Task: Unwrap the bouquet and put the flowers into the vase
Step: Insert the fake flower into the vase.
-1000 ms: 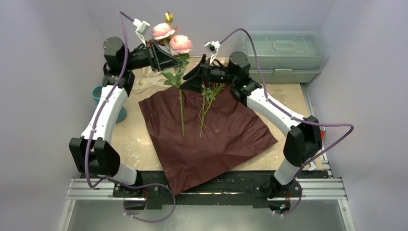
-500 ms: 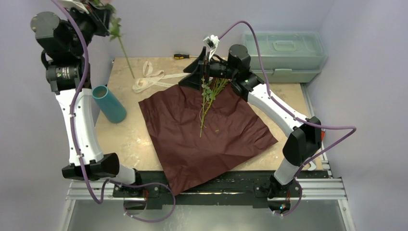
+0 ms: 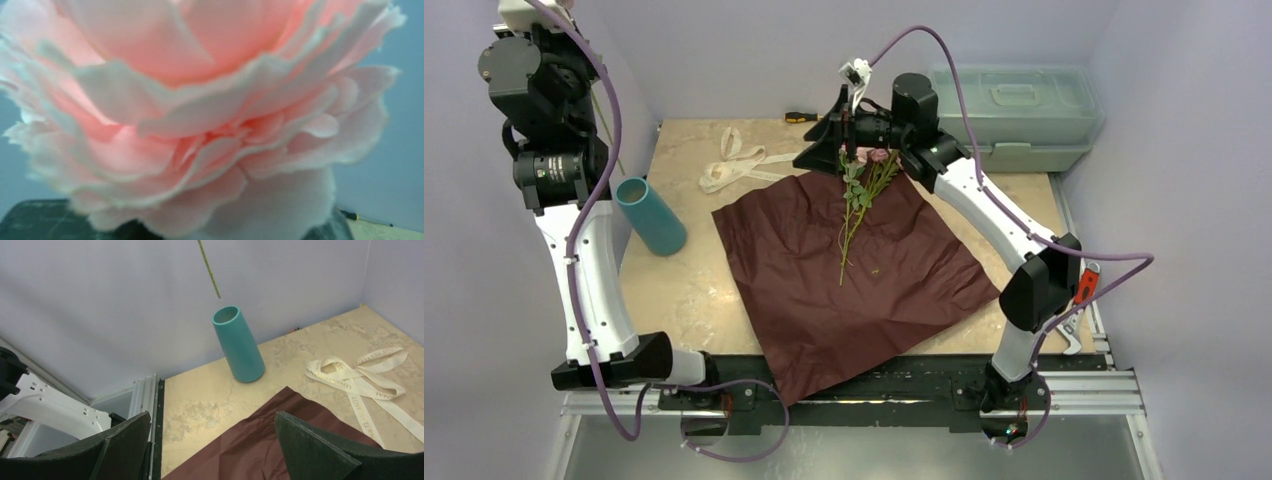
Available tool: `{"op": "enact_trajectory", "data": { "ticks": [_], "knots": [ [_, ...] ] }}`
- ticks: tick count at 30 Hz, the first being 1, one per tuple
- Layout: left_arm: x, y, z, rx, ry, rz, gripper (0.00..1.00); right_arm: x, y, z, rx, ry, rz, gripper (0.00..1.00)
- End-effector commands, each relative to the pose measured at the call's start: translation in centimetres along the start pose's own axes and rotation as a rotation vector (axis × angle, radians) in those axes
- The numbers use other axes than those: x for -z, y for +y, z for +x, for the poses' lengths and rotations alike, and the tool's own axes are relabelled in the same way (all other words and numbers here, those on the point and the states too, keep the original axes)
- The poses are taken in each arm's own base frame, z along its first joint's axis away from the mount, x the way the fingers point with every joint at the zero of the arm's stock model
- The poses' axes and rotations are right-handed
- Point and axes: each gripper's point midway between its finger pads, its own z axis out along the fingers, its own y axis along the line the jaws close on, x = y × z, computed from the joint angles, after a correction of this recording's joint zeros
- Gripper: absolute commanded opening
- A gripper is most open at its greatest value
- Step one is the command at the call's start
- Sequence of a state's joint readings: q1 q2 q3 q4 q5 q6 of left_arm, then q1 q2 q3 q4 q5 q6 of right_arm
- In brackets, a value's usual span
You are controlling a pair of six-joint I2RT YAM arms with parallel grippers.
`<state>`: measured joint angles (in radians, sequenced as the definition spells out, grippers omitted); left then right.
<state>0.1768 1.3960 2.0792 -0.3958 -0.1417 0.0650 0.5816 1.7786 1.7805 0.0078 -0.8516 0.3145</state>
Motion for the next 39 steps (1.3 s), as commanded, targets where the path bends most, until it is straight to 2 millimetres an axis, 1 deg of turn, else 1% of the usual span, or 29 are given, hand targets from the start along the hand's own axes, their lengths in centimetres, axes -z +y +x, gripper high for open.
{"op": "enact_trajectory", "data": {
  "ticks": [1, 7, 12, 15, 17, 18, 21, 22, 23, 24, 26, 29, 32, 33, 35, 38, 39],
  "knots": [
    [0.3, 1.4, 1.6, -0.014, 0.032, -0.080, 0.00, 0.4, -0.7, -0.6, 0.037, 0.026, 0.046, 0.98],
    [-0.1, 1.9, 3.8, -0.041, 0.065, -0.115, 0.00, 0.2, -1.4, -0.5, 0.035, 0.058, 0.073, 0.98],
    [-0.2, 1.9, 6.7, -0.064, 0.107, -0.126, 0.00, 0.3, -2.3, -0.5, 0.049, 0.064, 0.121, 0.98],
    [-0.3, 1.7, 9.6, -0.077, 0.164, -0.122, 0.00, 0.5, -2.4, -0.6, 0.075, 0.065, 0.127, 0.98],
    [-0.4, 1.5, 11.6, -0.081, 0.196, -0.113, 0.00, 0.8, -3.5, -0.8, 0.040, 0.031, 0.200, 0.98],
    [-0.4, 1.4, 12.6, -0.083, 0.212, -0.104, 0.00, 1.3, -4.0, -1.2, 0.015, 0.000, 0.240, 0.98],
    [-0.2, 0.9, 15.3, -0.079, 0.255, -0.084, 0.00, 2.7, -5.0, -1.3, -0.024, -0.037, 0.274, 0.98],
    [-0.1, 0.8, 16.2, -0.075, 0.271, -0.083, 0.00, 3.2, -5.3, -1.2, -0.045, -0.045, 0.282, 0.98],
    [0.1, 0.7, 17.6, -0.075, 0.299, -0.077, 0.00, 3.6, -5.5, -0.9, -0.049, -0.047, 0.269, 0.98],
    [0.3, 0.6, 18.6, -0.074, 0.319, -0.073, 0.00, 3.7, -5.5, -0.4, -0.049, -0.039, 0.252, 0.98],
    [0.7, 0.6, 20.5, -0.075, 0.357, -0.073, 0.00, 3.8, -6.0, 1.2, -0.083, 0.014, 0.257, 0.98],
    [1.2, 0.5, 22.7, -0.076, 0.409, -0.069, 0.07, 4.5, -7.4, 3.6, -0.141, 0.079, 0.323, 0.98],
    [1.8, 0.6, 23.9, -0.082, 0.457, -0.072, 0.14, 5.4, -8.0, 5.5, -0.155, 0.124, 0.368, 0.98],
    [2.1, 0.6, 24.2, -0.085, 0.474, -0.070, 0.18, 5.8, -8.3, 6.3, -0.156, 0.141, 0.395, 0.98],
    [2.7, 0.7, 24.7, -0.091, 0.503, -0.068, 0.26, 6.5, -9.0, 7.4, -0.164, 0.165, 0.447, 0.98],
    [3.7, 0.9, 25.2, -0.093, 0.558, -0.066, 0.45, 7.4, -10.1, 9.0, -0.194, 0.211, 0.527, 0.98],
    [4.1, 0.9, 25.1, -0.091, 0.574, -0.066, 0.53, 7.7, -10.3, 9.5, -0.203, 0.224, 0.548, 0.98]
  ]
}}
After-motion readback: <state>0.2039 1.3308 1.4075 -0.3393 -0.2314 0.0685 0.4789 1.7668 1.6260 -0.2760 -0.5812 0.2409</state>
